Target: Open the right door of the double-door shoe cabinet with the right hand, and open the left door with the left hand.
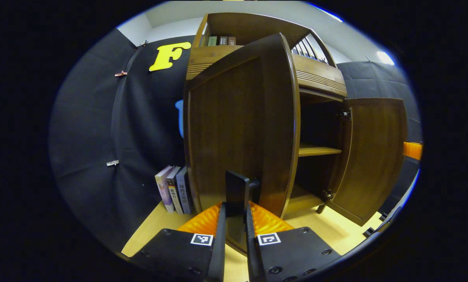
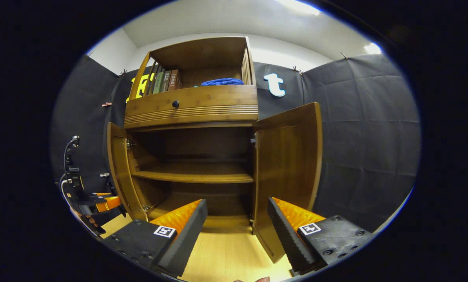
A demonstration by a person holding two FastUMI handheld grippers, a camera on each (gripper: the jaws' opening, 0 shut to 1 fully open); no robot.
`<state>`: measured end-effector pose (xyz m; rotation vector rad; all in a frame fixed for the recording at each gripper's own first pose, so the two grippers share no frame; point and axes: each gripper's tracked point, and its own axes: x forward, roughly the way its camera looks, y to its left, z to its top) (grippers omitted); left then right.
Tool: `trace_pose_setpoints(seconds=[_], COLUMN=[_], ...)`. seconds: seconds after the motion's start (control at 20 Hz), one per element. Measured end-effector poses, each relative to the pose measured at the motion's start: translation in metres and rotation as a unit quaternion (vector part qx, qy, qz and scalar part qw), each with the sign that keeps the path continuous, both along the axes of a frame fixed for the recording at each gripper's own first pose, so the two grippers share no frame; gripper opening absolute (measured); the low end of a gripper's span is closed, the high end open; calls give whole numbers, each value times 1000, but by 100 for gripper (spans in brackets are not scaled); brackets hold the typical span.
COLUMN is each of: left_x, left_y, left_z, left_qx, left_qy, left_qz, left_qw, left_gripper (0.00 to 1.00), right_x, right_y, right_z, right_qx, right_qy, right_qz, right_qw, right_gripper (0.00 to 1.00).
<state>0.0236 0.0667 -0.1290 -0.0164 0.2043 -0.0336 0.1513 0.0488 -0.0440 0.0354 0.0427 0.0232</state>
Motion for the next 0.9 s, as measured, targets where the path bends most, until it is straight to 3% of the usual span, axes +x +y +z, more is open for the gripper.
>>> trace_pose_setpoints(seconds=[0.9], left_x=[-21], left_y=[86], left_z=[4], left_qx=[5], left_qy=[-16], left_qz=[47], left_qw=[999], left_gripper=[19], right_x=[16], right_y=[38], right_z=[-18], right_qx=[18], right_qy=[16], right_qz=[24], right_qw=[999], right_gripper=[98])
